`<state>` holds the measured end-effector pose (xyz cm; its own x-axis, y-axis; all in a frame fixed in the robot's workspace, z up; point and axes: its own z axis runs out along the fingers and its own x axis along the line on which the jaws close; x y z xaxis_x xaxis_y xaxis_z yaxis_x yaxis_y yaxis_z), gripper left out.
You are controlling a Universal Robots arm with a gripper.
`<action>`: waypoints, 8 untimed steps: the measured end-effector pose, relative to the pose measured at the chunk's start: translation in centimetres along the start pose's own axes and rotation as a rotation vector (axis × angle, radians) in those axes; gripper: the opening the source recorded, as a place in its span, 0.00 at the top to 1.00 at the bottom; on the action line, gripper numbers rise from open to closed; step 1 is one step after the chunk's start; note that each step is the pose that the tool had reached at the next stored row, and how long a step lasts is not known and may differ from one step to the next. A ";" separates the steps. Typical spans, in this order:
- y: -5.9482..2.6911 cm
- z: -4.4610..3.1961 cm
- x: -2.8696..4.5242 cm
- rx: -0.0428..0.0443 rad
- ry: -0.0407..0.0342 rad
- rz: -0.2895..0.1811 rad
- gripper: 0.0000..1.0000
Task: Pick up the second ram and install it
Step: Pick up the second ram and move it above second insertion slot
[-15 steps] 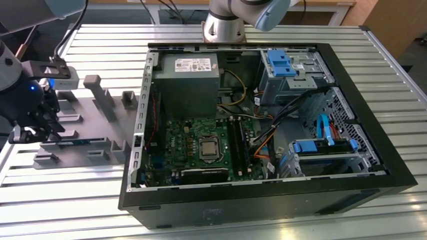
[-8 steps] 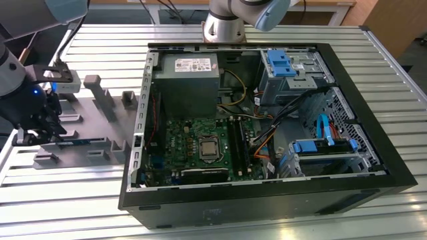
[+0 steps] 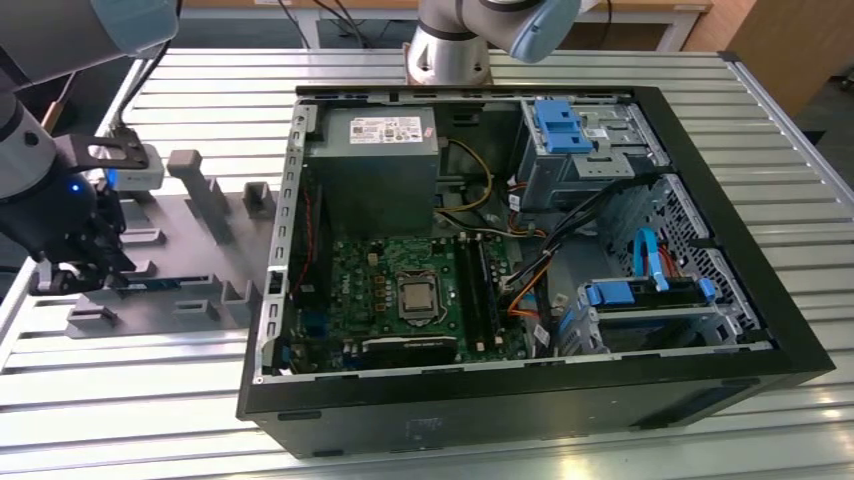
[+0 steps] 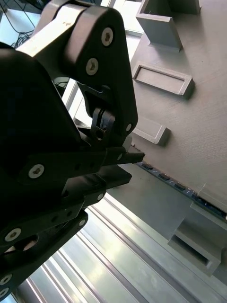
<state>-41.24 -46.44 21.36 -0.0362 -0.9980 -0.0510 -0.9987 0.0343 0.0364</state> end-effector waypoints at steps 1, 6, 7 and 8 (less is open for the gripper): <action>0.00 0.08 0.00 0.0000 0.0002 0.000 0.73; -0.04 0.44 0.01 0.0001 0.0009 0.000 0.73; -0.04 0.49 0.01 0.0001 0.0009 0.000 0.73; -0.05 0.50 0.02 -0.0001 0.0011 0.000 0.73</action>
<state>-41.21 -46.44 20.86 -0.0364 -0.9981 -0.0500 -0.9987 0.0345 0.0366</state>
